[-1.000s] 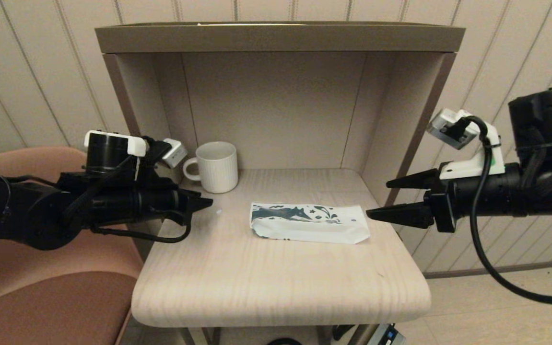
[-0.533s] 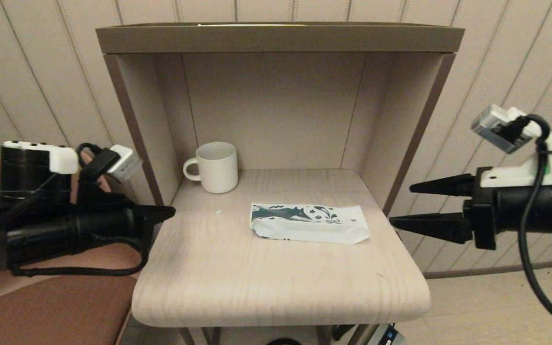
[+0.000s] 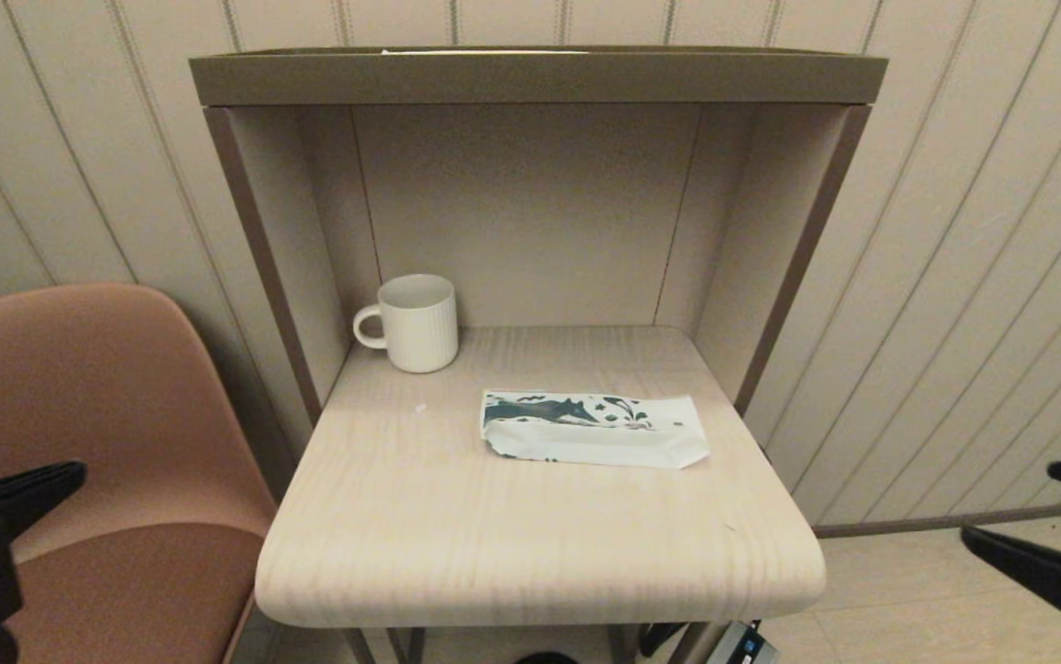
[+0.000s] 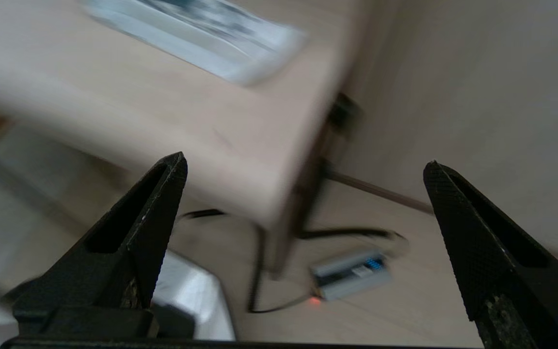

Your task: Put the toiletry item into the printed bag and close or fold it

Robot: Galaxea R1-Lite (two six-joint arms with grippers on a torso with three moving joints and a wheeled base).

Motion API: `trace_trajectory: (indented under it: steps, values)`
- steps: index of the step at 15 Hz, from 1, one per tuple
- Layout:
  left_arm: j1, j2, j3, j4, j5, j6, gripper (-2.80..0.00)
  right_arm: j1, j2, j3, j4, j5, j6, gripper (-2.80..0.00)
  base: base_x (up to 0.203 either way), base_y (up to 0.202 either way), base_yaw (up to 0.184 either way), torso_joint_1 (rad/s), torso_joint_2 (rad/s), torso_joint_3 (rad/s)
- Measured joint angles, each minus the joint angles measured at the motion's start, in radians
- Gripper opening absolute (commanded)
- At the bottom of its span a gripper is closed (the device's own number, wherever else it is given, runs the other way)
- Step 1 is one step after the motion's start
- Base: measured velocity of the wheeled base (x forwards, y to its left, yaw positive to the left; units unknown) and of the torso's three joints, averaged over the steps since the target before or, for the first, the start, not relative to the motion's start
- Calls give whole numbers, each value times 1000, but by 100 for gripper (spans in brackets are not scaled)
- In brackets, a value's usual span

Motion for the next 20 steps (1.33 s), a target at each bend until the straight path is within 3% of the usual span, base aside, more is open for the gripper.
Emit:
trace_trajectory:
  steps: [4,6,9,11,14,18,20]
  values:
    - [16,-262,127,137,243,-68,-280,-71,-322,236,-7,-146,18,0,0,0,0,0,0,0]
    - [38,-359,195,147,293,-70,-280,-102,-449,345,-15,-162,18,0,0,0,0,0,0,0]
    - [91,-498,283,135,294,-28,-280,-137,-625,494,-64,-191,-1,0,0,0,0,0,0,0]
    - [127,-605,374,76,259,37,-280,-148,-708,569,-141,-220,-16,0,0,0,0,0,0,0]
    - [156,-773,481,-25,162,185,-280,-150,-756,594,-273,-194,-7,0,0,0,0,0,0,0]
    - [166,-848,523,-6,-62,85,-280,-151,-770,597,-220,-182,44,0,0,0,0,0,0,0]
    - [167,-858,528,-9,-80,101,-280,-151,-772,597,-219,-187,73,0,0,0,0,0,0,0]
